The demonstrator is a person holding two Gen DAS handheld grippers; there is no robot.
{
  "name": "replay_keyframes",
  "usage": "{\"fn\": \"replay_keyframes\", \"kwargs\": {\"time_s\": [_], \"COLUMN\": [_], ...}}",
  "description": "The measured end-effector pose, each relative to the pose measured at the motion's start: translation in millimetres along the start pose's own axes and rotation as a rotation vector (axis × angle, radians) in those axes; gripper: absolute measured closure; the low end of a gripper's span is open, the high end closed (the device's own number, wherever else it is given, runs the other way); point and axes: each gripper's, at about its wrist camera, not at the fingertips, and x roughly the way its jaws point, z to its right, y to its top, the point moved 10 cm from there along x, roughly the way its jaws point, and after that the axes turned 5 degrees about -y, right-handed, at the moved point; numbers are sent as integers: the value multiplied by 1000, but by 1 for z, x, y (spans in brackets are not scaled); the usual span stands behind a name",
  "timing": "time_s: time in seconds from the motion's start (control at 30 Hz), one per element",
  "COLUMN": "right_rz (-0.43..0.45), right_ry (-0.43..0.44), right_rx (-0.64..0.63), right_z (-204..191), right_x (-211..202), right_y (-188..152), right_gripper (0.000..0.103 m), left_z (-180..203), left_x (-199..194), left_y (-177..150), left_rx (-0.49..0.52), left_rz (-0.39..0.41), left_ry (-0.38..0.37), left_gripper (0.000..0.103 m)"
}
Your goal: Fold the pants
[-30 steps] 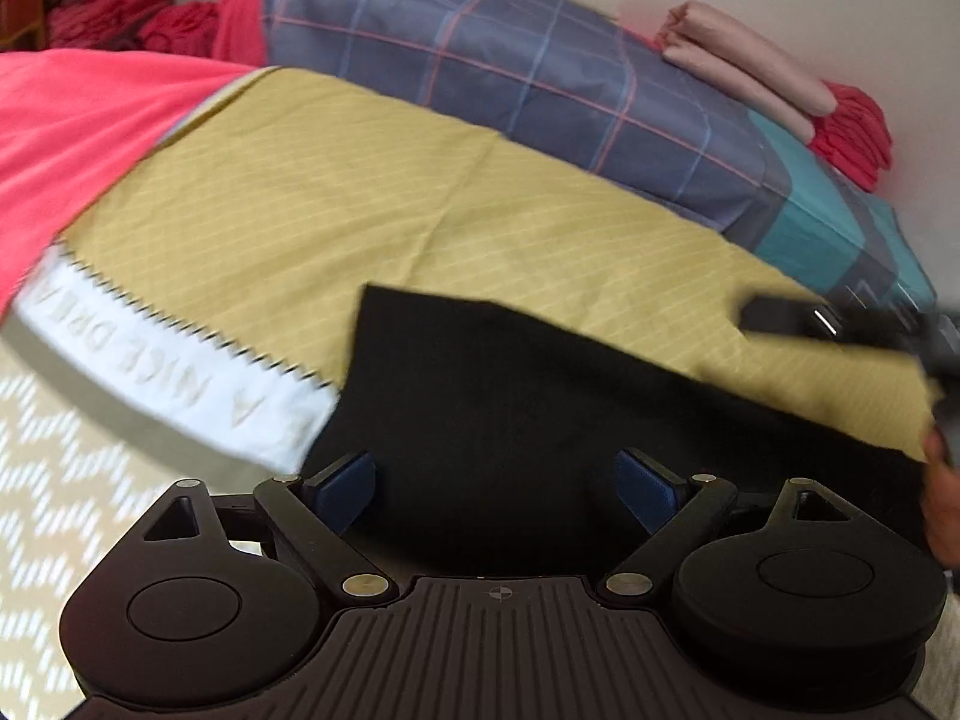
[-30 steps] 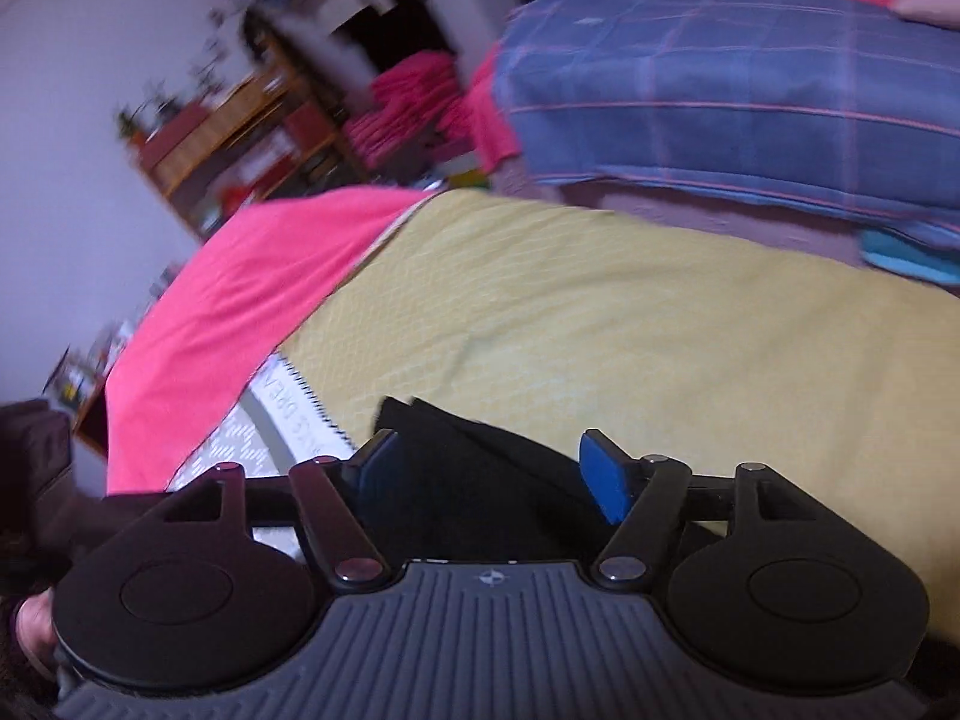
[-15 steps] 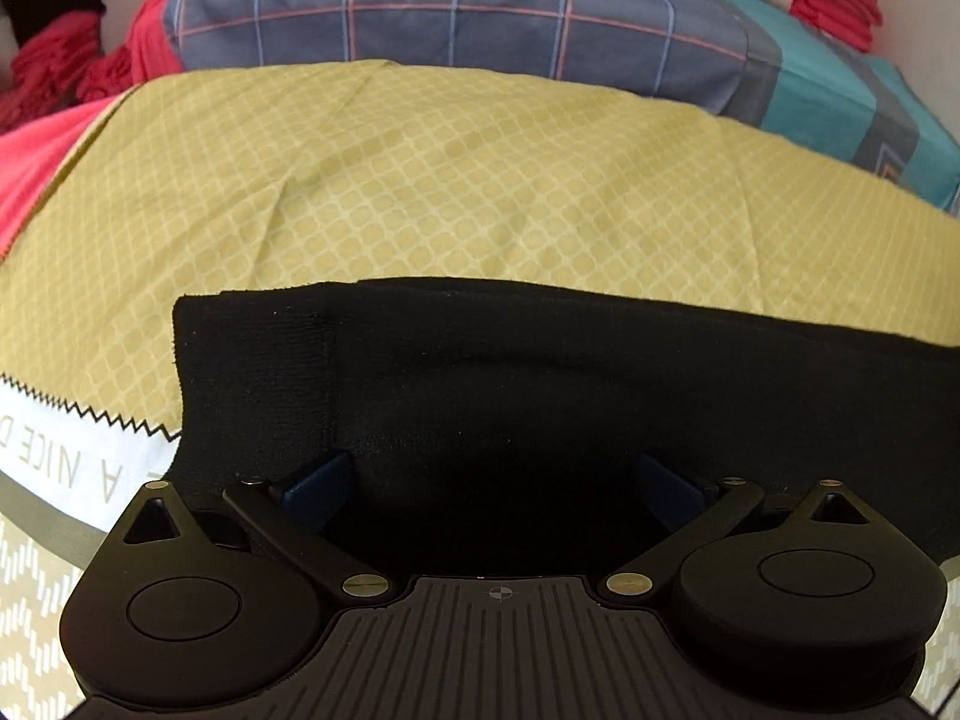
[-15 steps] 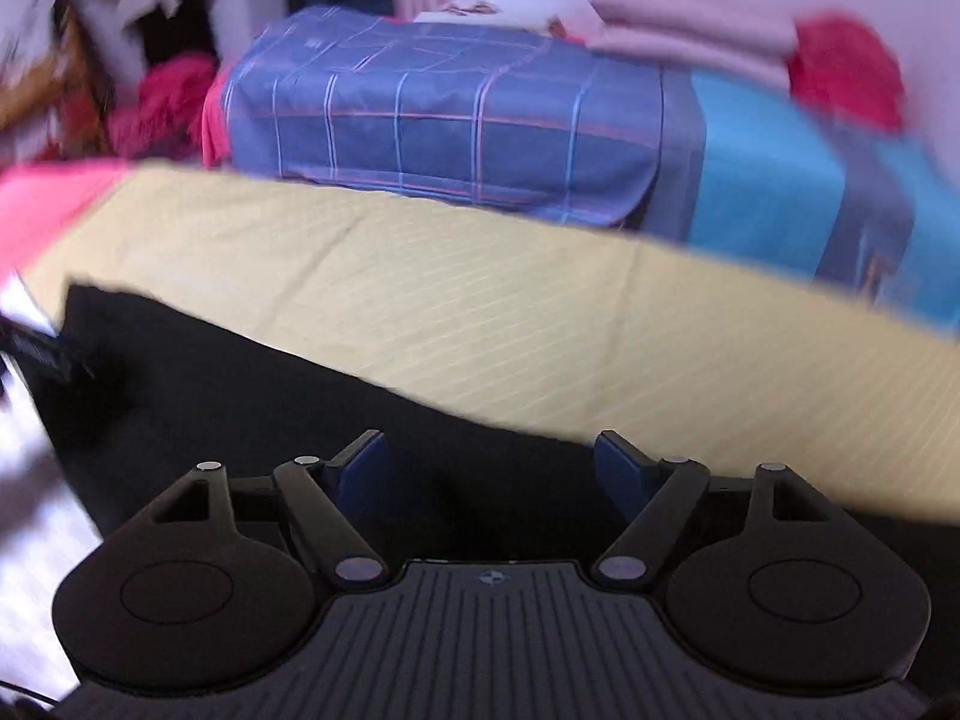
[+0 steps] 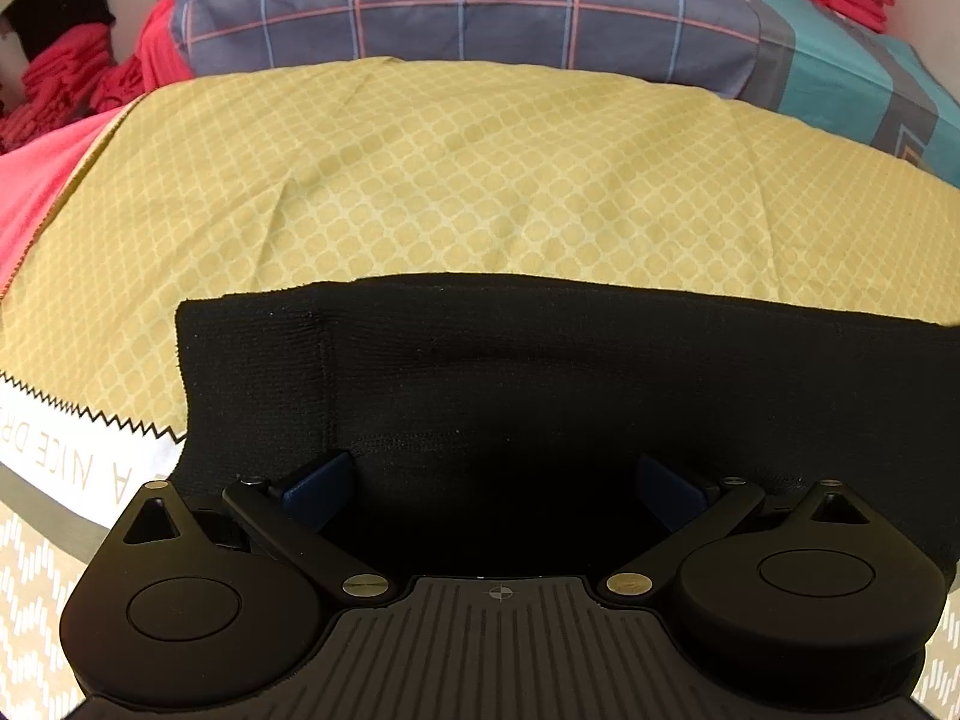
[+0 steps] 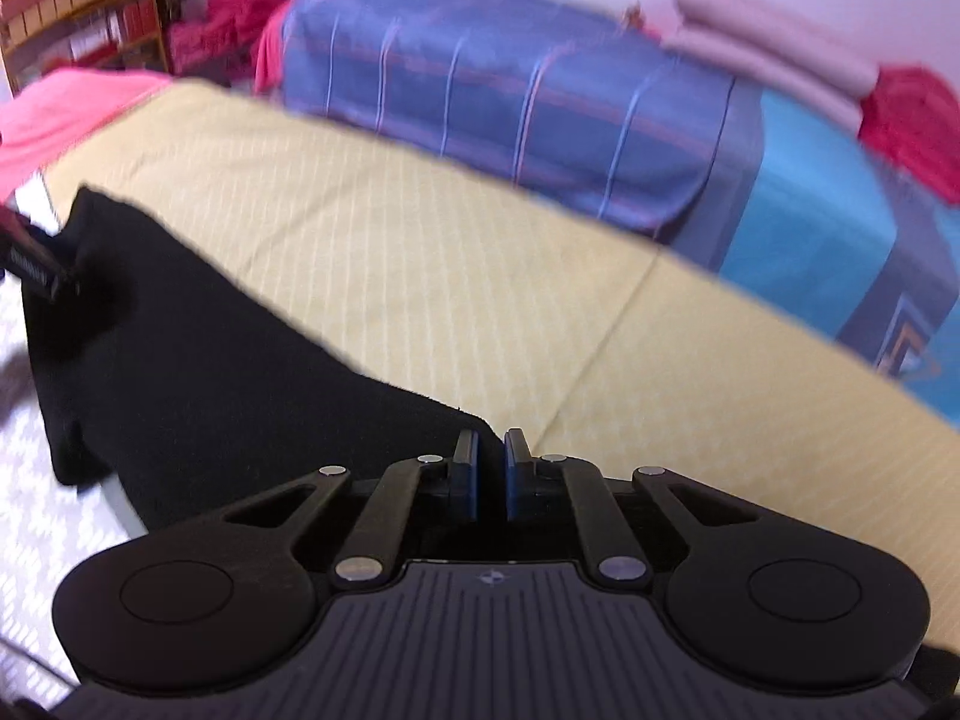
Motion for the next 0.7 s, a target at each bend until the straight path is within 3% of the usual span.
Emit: {"fn": "replay_keyframes", "kwargs": {"time_s": [0.07,0.13,0.17,0.23,0.4,0.53,0.63,0.67,0.7], "right_rz": [-57,-40,-33,13,5,-34,-61,-70,-49], "right_ry": [-15,-16,-15,-87,-364,-593,-601,-565,-532], "right_rx": [34,96,141,187,350,608,726,754,765], "right_z": [5,9,13,30,109,188,221,224,225], "right_x": [23,22,15,-7,-56,-82,-70,-61,-56], "right_y": [-16,-19,-18,-23,-70,-123,-147,-152,-153], "right_gripper": [84,76,53,35,33,31,34,48,53], "left_z": [1,2,2,1,1,3,3,3,3], "left_x": [1,2,2,2,2,3,3,4,4], "left_y": [0,0,0,0,-1,-2,-2,-2,-2], "left_rx": [5,15,20,26,35,43,45,45,46], "left_rz": [-1,-8,-12,-16,-7,2,1,0,-2], "left_ry": [13,24,26,22,23,38,45,48,51], "left_gripper": [0,0,0,0,0,0,0,0,0]}}
